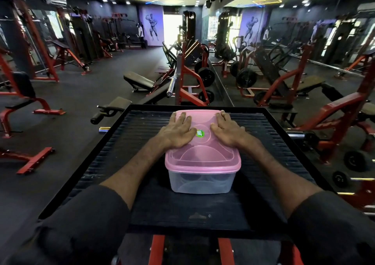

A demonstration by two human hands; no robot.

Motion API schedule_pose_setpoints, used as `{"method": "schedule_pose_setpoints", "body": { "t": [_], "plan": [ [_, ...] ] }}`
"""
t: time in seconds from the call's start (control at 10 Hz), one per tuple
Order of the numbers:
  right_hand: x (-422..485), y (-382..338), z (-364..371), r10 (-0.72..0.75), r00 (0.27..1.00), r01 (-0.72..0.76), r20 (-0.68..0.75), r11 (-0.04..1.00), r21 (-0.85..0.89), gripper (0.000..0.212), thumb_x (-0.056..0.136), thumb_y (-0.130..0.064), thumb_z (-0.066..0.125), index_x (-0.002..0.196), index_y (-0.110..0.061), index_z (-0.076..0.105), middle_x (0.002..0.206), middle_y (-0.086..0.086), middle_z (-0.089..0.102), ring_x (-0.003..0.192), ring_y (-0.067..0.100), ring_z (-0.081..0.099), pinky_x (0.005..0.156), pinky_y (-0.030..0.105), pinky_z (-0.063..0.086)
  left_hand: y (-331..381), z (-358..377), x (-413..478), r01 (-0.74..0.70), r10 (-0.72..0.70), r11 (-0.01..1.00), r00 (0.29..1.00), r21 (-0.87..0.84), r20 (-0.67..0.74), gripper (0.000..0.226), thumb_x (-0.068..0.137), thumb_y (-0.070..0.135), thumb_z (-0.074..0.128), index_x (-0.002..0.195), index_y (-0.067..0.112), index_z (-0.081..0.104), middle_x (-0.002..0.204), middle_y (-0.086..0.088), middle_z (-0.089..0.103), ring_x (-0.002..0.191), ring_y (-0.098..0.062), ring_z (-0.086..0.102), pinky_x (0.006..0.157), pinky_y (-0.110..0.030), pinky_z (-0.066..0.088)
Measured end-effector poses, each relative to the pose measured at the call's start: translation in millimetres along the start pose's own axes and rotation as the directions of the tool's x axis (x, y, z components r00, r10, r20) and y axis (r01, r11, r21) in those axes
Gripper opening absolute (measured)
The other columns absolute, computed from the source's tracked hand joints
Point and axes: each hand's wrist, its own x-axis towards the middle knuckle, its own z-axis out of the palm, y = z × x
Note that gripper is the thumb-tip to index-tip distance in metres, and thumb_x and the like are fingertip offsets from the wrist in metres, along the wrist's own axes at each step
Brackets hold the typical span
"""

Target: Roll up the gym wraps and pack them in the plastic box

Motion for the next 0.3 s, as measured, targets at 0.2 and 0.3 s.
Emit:
{"method": "schedule_pose_setpoints", "body": {
  "t": [0.2,0.3],
  "plan": [
    [-12.4,-3.3,-4.9,-0.003,0.996,0.01,-0.091,0.997,0.075,0.064,0.105,-0.049,0.034,0.161,-0.024,0.017,0.171,-0.003,0.005,0.155,0.03,0.013,0.118,0.065,0.005,9.7,-6.1,-10.0,0.045,-0.044,0.998,0.999,0.049,-0.021,0.071,0.103,0.057,0.022,0.161,0.021,0.005,0.171,0.0,-0.008,0.157,-0.029,-0.012,0.119,-0.071,0.007],
    [-18.7,4.7,-11.0,-0.029,0.965,0.067,-0.261,0.988,0.138,0.058,0.1,-0.039,0.052,0.154,-0.028,0.036,0.166,0.0,0.026,0.151,0.028,0.022,0.116,0.06,0.012,12.0,-7.1,-11.6,0.021,-0.021,0.999,1.0,0.034,-0.017,0.071,0.103,0.057,0.022,0.161,0.02,0.005,0.171,0.0,-0.008,0.157,-0.029,-0.012,0.119,-0.072,0.005]
  ]
}}
